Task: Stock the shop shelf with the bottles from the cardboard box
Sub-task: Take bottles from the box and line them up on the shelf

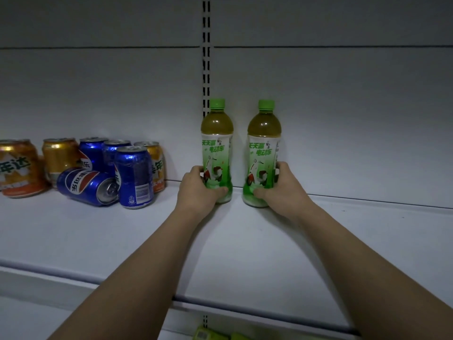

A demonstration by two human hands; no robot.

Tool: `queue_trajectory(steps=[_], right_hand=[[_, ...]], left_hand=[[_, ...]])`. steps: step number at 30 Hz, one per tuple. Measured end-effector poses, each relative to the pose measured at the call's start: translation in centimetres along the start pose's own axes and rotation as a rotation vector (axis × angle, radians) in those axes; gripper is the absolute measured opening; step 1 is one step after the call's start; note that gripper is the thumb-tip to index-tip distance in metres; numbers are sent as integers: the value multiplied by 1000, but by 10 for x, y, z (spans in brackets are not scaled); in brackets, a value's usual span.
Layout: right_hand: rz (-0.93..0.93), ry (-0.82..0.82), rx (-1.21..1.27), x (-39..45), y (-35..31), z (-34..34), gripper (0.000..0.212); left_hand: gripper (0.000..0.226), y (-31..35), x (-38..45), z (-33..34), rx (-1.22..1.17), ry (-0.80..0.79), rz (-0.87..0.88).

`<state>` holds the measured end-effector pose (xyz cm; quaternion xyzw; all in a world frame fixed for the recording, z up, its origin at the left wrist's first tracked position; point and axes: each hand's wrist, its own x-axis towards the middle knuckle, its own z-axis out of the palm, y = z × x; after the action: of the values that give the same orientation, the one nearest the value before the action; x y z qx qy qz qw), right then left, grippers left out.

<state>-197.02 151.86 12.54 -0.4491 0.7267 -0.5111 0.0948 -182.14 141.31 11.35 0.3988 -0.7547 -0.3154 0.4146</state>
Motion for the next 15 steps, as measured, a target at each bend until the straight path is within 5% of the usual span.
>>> queue_trajectory(steps=[12,15], right_hand=[[-14,42,-34,-5,2,6,66],[25,34,-75,-17,-6,5,61]], left_hand=[[63,-4,-3,4,24,51,15],[62,8,-17,-1,180,20,-2]])
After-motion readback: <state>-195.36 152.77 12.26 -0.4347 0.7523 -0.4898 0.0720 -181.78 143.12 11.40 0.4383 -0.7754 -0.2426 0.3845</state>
